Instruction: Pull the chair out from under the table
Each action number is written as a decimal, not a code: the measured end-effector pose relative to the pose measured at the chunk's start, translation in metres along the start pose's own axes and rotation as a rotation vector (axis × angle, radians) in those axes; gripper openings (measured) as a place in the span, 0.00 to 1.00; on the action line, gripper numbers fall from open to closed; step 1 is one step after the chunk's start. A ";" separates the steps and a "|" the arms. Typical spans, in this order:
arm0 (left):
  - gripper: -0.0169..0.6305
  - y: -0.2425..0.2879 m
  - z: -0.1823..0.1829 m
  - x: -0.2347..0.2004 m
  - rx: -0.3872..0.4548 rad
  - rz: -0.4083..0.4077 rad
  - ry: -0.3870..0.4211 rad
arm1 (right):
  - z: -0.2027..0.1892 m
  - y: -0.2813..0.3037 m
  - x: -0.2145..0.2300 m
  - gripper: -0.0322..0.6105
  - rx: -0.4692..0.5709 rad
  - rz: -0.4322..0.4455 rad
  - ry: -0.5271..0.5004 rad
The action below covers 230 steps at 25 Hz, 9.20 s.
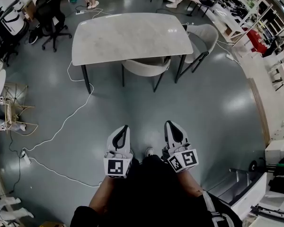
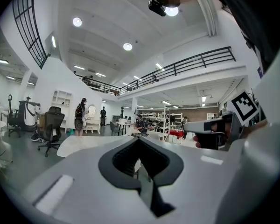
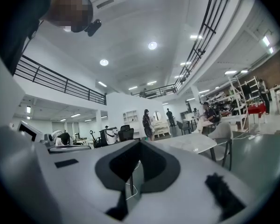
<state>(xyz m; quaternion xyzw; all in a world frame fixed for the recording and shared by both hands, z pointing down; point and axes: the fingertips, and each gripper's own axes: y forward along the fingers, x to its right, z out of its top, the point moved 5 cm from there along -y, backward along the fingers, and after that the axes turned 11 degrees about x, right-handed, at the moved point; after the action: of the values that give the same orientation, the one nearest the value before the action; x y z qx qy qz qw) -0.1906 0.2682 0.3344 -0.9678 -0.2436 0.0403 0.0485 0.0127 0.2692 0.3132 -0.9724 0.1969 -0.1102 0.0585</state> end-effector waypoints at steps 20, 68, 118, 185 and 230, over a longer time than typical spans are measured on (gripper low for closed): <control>0.04 0.073 -0.033 -0.026 -0.048 -0.021 -0.034 | -0.025 0.065 0.041 0.08 -0.007 -0.014 0.015; 0.04 0.408 -0.166 -0.103 -0.339 -0.303 0.271 | -0.114 0.335 0.239 0.08 -0.198 0.216 -0.034; 0.37 0.482 -0.439 -0.196 -0.912 -0.922 1.089 | -0.408 0.410 0.271 0.47 -1.138 0.634 -0.786; 0.19 0.374 -0.446 -0.107 -1.111 -0.890 0.996 | -0.424 0.288 0.261 0.19 -1.082 1.093 -1.046; 0.18 0.277 -0.443 -0.038 -1.206 -0.856 0.936 | -0.412 0.175 0.228 0.19 -1.065 1.119 -1.051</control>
<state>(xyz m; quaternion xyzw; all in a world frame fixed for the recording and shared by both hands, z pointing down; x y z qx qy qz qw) -0.0498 -0.0257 0.7444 -0.5712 -0.5209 -0.5184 -0.3656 0.0543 -0.0104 0.7281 -0.5601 0.6094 0.4927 -0.2687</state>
